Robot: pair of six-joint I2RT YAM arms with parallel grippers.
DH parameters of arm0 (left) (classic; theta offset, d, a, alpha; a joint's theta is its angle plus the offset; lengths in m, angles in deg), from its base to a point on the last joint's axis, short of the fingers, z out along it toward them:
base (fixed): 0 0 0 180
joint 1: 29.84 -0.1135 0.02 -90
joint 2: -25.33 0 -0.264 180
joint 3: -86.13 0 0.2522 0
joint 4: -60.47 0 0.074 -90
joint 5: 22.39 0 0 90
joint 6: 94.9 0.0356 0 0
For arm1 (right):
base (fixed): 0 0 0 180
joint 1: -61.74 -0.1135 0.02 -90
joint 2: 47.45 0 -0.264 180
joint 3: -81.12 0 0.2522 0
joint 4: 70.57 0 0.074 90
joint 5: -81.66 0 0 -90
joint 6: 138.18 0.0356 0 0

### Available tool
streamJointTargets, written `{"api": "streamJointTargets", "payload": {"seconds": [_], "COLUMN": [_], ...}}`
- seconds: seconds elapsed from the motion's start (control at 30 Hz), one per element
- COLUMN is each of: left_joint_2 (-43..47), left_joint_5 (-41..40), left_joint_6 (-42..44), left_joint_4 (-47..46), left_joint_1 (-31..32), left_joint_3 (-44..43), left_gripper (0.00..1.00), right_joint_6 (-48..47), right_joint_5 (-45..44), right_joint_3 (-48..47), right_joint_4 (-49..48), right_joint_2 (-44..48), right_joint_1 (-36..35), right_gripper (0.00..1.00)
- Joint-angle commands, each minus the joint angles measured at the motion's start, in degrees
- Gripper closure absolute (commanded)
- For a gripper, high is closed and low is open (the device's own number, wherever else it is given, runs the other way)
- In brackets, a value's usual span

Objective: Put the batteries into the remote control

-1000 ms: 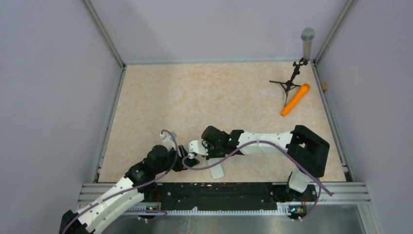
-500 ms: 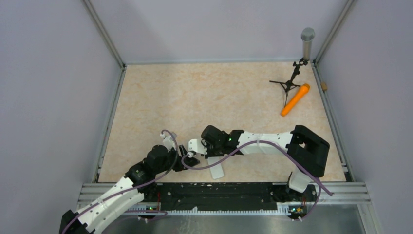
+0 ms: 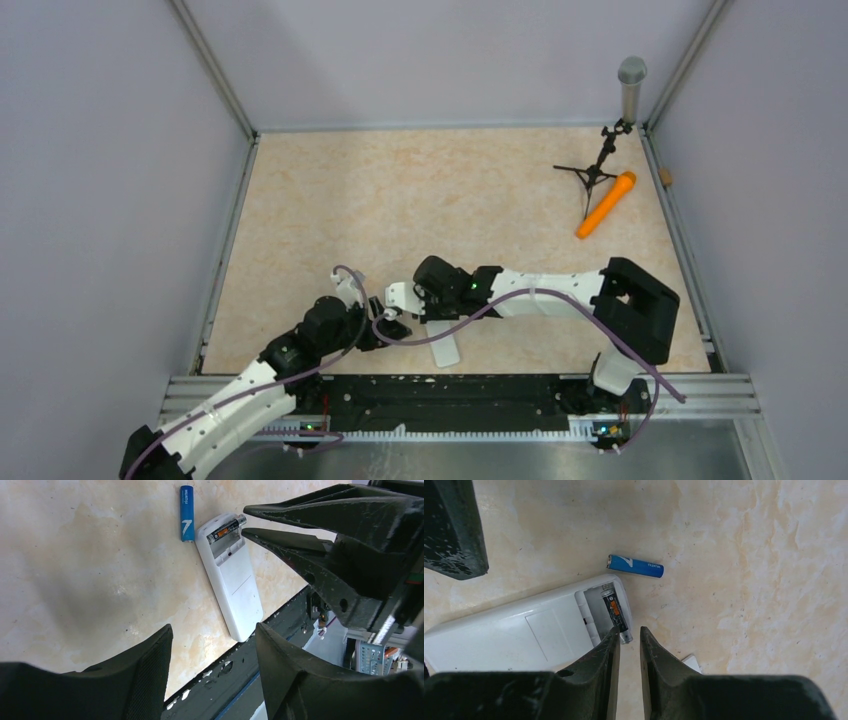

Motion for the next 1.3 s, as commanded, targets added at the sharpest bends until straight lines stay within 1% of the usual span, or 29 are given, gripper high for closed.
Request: {"api": "streamJointTargets", "payload": {"seconds": [0.0,0.13,0.23,0.37,0.47,0.53,0.67,0.73,0.8,1.1,1.27], "left_joint_2": [-1.25,-3.92,-6.98,-11.58,-15.23,-17.78,-22.98,-25.44,-27.92,-39.71,-44.33], "left_joint_5": [0.91,1.84,2.68,3.26,3.14,2.09,1.11,1.03,1.17,4.82,6.84], "left_joint_6": [0.06,0.25,0.49,0.85,1.12,0.93,1.90,2.39,2.74,3.28,3.07], "left_joint_4": [-4.44,-6.35,-8.84,-12.24,-14.35,-15.95,-18.40,-20.00,-21.33,-28.38,-31.15], "left_joint_1": [-0.28,-0.27,-0.24,-0.28,-0.27,-0.25,-0.51,-0.86,-1.40,-2.98,-3.07], "left_joint_3": [0.82,0.57,0.51,-0.29,-1.60,-2.46,-4.33,-5.12,-5.80,-8.69,-10.23], "left_gripper": [0.37,0.38,0.40,0.42,0.43,0.44,0.48,0.51,0.53,0.59,0.62], "right_joint_6": [2.31,6.79,12.28,20.53,26.31,28.86,33.22,37.53,40.62,48.92,52.70], "right_joint_5": [-0.45,-1.10,-3.57,-10.20,-17.00,-18.92,-19.03,-19.61,-20.02,-12.83,-12.19], "right_joint_3": [0.47,1.52,3.03,6.55,8.86,10.11,13.23,13.62,13.63,13.37,13.41], "right_joint_4": [-2.94,-4.05,-5.70,-10.08,-12.22,-12.96,-15.76,-15.48,-14.48,-12.80,-13.24], "right_joint_2": [4.55,7.95,10.27,13.40,14.96,15.82,18.23,19.13,19.92,21.13,19.63], "right_joint_1": [0.92,1.44,2.22,2.73,2.77,2.79,2.76,2.90,3.13,4.20,4.34], "right_gripper": [0.80,0.80,0.79,0.75,0.74,0.74,0.73,0.73,0.73,0.73,0.73]}}
